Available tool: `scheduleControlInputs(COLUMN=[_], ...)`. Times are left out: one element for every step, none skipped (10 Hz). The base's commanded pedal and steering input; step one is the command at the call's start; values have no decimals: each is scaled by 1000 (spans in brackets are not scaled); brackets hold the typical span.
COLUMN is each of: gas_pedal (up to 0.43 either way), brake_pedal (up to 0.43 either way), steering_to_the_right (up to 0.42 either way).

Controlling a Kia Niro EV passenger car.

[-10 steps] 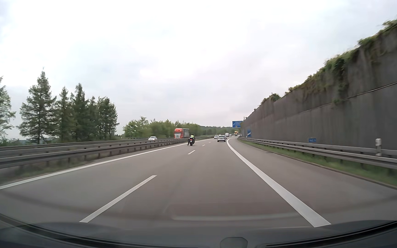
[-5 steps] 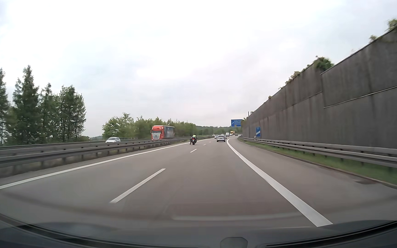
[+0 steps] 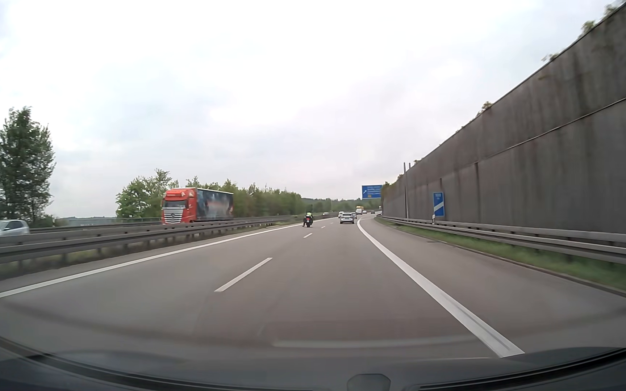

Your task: Follow the waypoints while adhering to traffic rules and regulations

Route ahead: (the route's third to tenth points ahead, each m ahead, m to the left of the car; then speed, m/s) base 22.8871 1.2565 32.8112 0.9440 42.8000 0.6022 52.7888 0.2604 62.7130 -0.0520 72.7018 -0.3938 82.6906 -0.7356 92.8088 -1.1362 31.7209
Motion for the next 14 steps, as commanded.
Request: scheduleControlInputs(gas_pedal=[150, 157, 189, 189, 189, 189, 197, 197, 197, 228, 240, 248, 268, 280], brake_pedal=[0, 0, 0, 0, 0, 0, 0, 0, 0, 0, 0, 0, 0, 0], steering_to_the_right=[5, 5, 5, 5, 5, 5, 4, 3, 3, 3, 3, 3, 3, 3])
